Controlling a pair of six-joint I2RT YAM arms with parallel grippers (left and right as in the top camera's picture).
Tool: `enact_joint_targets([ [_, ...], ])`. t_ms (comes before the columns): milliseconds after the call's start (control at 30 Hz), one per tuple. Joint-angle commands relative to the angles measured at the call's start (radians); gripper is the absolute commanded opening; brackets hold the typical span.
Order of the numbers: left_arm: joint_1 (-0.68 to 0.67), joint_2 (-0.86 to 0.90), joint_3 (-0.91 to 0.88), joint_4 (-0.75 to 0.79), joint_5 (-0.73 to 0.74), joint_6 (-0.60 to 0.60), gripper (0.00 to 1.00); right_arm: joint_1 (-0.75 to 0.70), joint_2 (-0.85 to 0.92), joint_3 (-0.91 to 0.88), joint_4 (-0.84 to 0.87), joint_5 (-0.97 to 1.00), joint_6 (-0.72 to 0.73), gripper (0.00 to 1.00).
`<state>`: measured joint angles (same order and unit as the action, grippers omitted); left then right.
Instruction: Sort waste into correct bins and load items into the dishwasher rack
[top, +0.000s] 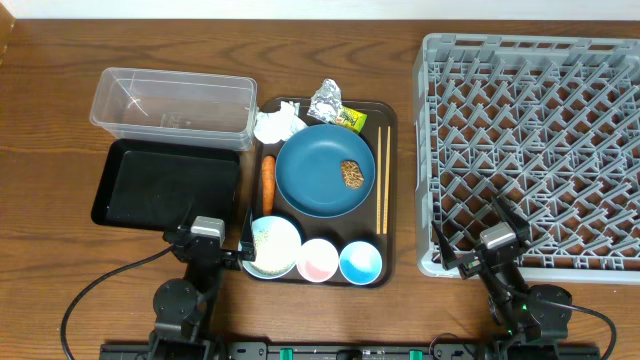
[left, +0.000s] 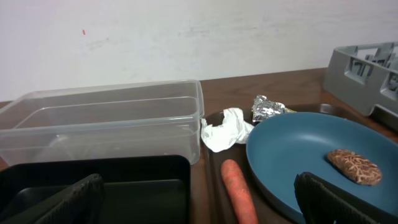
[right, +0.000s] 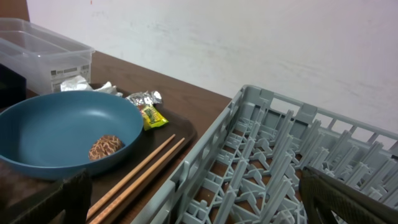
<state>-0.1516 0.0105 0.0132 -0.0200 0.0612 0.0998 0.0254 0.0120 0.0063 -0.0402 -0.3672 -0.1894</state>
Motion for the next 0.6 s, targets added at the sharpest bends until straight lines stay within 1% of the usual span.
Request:
enact_joint_targets([
  [0,0.001,-0.006,-0.009,-0.043,-0.034,0.032,0.98,-0.013,-0.005,-0.001,-0.004,-0.004,-0.006,0.99],
  [200,0.000,-0.006,-0.009,-0.046,-0.031,0.031,0.98,-0.013,-0.005,-0.001,-0.004,-0.008,-0.006,0.99],
  [267,0.000,-0.006,-0.009,-0.046,0.002,0.030,0.98,-0.013,-0.005,-0.001,-0.004,-0.012,-0.006,0.99],
  [400,0.000,-0.006,-0.009,-0.033,0.089,-0.010,0.98,-0.013,-0.005,-0.001,-0.003,0.002,-0.007,0.99],
  [467,0.000,-0.006,-0.009,0.023,0.167,-0.011,0.98,-0.013,-0.005,-0.001,0.014,0.004,-0.011,0.99],
  [567,0.000,-0.006,-0.007,0.139,0.233,-0.011,0.98,-0.013,-0.005,0.003,0.077,-0.021,0.021,0.99],
])
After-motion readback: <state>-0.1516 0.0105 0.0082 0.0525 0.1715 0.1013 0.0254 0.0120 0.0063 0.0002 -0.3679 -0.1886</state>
